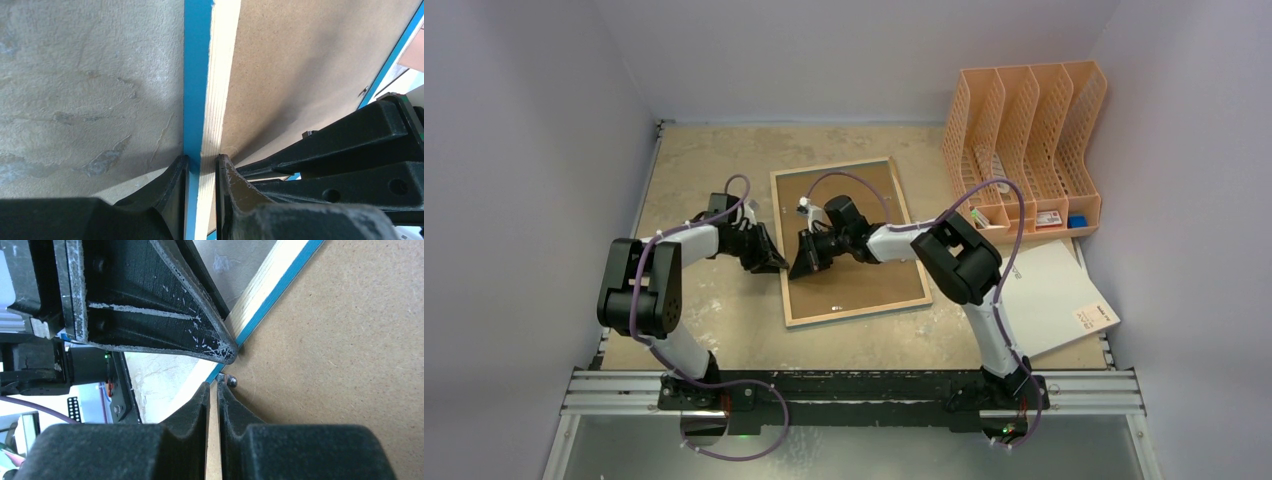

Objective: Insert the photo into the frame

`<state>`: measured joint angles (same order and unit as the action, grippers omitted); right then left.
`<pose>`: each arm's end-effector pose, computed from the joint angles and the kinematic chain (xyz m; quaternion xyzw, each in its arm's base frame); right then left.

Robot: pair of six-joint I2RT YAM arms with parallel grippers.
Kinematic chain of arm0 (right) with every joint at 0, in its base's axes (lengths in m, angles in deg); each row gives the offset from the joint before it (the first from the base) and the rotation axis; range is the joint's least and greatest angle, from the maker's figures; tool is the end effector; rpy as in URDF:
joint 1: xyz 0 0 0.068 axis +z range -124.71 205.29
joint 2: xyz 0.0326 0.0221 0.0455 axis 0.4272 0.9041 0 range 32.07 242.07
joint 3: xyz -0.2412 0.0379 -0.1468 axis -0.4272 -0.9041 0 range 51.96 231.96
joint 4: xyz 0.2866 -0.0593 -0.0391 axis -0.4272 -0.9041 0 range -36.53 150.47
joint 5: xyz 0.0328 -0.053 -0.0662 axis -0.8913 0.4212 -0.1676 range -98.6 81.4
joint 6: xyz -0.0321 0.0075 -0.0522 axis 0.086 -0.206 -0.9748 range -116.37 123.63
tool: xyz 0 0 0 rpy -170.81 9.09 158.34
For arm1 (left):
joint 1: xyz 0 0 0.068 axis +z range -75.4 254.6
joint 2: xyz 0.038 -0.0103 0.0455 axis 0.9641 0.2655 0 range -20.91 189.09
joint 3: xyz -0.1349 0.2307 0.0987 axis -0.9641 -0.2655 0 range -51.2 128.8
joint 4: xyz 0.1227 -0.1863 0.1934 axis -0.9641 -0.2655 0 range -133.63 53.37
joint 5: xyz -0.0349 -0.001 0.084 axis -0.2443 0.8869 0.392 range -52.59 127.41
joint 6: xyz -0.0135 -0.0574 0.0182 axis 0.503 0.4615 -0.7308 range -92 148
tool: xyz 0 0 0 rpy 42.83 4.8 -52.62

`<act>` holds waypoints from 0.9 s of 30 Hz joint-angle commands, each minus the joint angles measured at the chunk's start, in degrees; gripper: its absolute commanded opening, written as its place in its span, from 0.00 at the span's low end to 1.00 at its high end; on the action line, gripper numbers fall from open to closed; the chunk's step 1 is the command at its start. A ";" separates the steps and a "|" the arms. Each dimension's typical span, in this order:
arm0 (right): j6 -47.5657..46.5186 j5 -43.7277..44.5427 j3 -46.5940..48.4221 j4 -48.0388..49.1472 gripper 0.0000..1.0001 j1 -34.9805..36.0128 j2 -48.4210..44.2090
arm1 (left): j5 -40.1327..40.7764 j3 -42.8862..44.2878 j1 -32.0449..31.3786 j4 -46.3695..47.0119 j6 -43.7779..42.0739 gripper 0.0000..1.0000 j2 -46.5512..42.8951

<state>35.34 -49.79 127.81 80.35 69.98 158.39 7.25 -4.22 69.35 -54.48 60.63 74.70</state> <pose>0.3357 0.3753 0.1023 -0.2651 0.7881 0.5270 0.1756 0.3199 -0.0528 0.1128 -0.1721 0.9310 -0.3047 0.1035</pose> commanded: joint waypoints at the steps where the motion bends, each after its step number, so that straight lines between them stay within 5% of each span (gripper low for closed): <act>1: 0.36 6.60 -4.50 6.75 0.13 2.10 -0.24 | 2.06 -3.17 -0.99 -2.01 3.26 0.00 3.02; 10: 3.43 11.11 -12.05 20.30 0.16 2.54 -3.87 | 1.21 -3.48 -0.98 -1.65 5.42 0.00 3.03; 21: 2.56 14.80 -16.82 21.49 0.25 3.27 -9.05 | 1.66 -2.77 -0.90 -1.56 6.36 0.00 2.69; 27: 4.20 18.00 -24.14 23.79 0.32 -0.38 -19.10 | 1.75 -0.40 -0.81 -1.52 5.03 0.21 1.68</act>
<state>39.25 -35.76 106.91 101.70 72.16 146.11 6.03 -5.03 69.30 -52.75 65.74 74.86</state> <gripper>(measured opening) 0.314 0.221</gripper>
